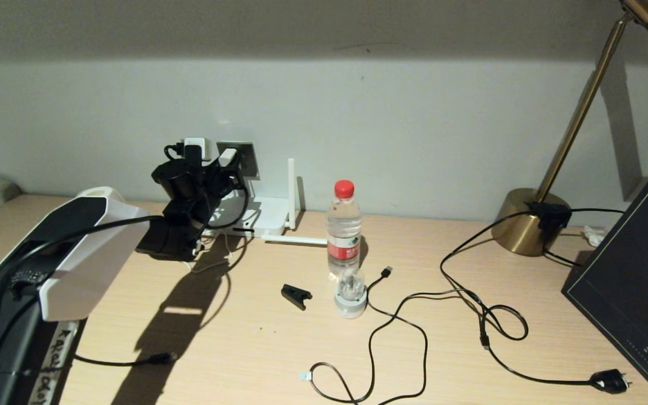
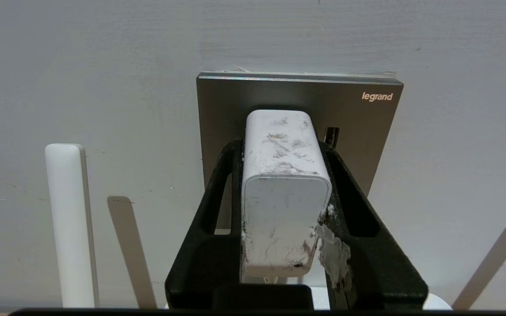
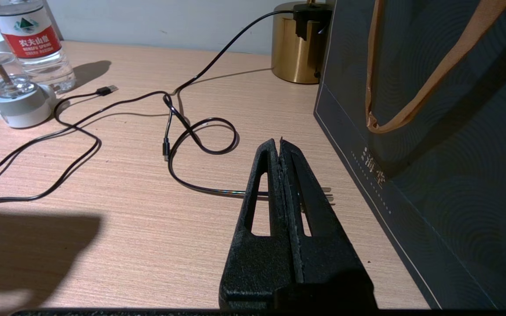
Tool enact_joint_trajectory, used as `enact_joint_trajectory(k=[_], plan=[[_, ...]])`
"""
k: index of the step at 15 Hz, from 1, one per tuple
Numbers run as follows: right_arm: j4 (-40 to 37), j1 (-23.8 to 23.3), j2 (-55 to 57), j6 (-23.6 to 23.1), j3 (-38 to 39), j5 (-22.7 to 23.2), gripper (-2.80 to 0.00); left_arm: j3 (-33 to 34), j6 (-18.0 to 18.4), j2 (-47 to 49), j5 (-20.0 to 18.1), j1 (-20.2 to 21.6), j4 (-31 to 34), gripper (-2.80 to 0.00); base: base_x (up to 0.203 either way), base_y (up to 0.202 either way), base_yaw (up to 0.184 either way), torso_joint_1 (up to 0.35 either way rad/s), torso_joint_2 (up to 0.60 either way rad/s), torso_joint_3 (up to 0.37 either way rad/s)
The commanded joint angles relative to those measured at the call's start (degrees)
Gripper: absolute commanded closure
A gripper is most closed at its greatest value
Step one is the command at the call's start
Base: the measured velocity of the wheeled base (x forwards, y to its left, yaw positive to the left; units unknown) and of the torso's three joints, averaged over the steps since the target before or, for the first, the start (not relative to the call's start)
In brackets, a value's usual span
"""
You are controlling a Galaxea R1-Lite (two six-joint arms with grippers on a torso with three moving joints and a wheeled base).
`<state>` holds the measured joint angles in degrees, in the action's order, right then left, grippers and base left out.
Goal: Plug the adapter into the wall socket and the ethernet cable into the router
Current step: Plug plug into socket
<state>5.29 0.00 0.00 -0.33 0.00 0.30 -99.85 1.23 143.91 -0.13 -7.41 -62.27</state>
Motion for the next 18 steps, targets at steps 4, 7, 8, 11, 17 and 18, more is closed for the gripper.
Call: enact_joint_trajectory(k=[4,7,8,11,17,18], plan=[[0.07,0.0,0.0,-0.02,2.02,0.05,0.0,-0.8,0.0,2.16,0.17,-0.8,-0.22,0.0,0.0,0.0,0.0,0.0,0.0,0.0],[0.05,0.0,0.08,-0.02,2.02,0.05,0.0,-2.93,0.0,3.22,1.42,-0.98,0.69,0.0,0.0,0.0,0.0,0.0,0.0,0.0],[0.07,0.0,0.09,-0.02,2.02,0.05,0.0,-3.68,0.0,3.59,1.91,-1.19,1.12,0.0,0.0,0.0,0.0,0.0,0.0,0.0],[0.07,0.0,0.08,-0.02,2.02,0.05,0.0,-4.02,0.0,4.27,2.24,-1.72,1.36,0.0,0.0,0.0,0.0,0.0,0.0,0.0],[0.07,0.0,0.0,-0.02,2.02,0.05,0.0,-6.26,0.0,5.92,3.41,-2.05,1.37,0.0,0.0,0.0,0.0,0.0,0.0,0.0],[0.07,0.0,0.03,-0.02,2.02,0.05,0.0,-6.58,0.0,5.96,3.8,-2.02,1.51,0.0,0.0,0.0,0.0,0.0,0.0,0.0]])
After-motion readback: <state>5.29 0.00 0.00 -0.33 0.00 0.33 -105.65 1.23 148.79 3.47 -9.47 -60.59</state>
